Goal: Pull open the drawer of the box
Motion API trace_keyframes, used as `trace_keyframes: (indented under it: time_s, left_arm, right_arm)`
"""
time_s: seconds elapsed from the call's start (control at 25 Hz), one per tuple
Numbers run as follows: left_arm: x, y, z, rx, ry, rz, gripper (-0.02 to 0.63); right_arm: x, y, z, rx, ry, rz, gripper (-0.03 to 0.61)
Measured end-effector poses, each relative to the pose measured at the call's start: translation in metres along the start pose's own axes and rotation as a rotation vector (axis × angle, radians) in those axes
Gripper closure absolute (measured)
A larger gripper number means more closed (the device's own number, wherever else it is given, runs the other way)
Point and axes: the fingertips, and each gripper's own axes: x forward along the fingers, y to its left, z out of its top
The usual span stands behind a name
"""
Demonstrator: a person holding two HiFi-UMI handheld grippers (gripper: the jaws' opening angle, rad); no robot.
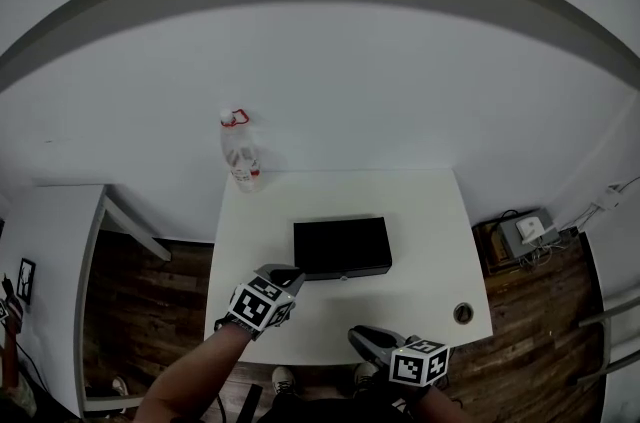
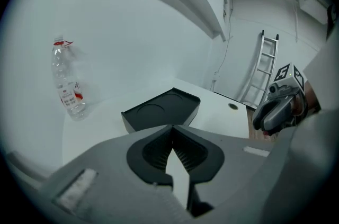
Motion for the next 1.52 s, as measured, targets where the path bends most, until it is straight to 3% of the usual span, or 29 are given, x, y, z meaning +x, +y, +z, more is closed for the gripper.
trace_keyframes:
  time_s: [0.4, 0.56, 0.76, 0.96, 1.32, 1.52]
  left_arm:
    - [0.051, 0.036, -0.007, 0.118, 0.119, 0.053, 0.609]
    - [0.063, 0.041, -0.016, 0.114, 0.157, 0.054, 0.609]
    - [0.069, 0.042, -0.017, 0.095, 0.147, 0.045, 0.609]
    - [0.074, 0.043, -0.013, 0.089, 0.134, 0.026, 0.609]
    - [0.079, 0.031, -0.011, 0.097, 0.155, -0.049, 0.609]
    - [0.080, 0.033, -0.010, 0.099, 0.146, -0.048, 0.609]
  right_arm:
    - [0.040, -0.046, 0.012, -0.008, 0.047, -0.156, 0.477]
    - [0.058, -0.074, 0.016, -0.009, 0.083, -0.264, 0.459]
    - [0.076, -0.100, 0.022, -0.047, 0.137, -0.358, 0.451]
    - [0.091, -0.112, 0.025, -0.088, 0.181, -0.395, 0.448]
    - [0.102, -0.128, 0.035, -0.052, 0.183, -0.425, 0.443]
    - [0.112, -0.132, 0.037, -0.049, 0.194, -0.423, 0.439]
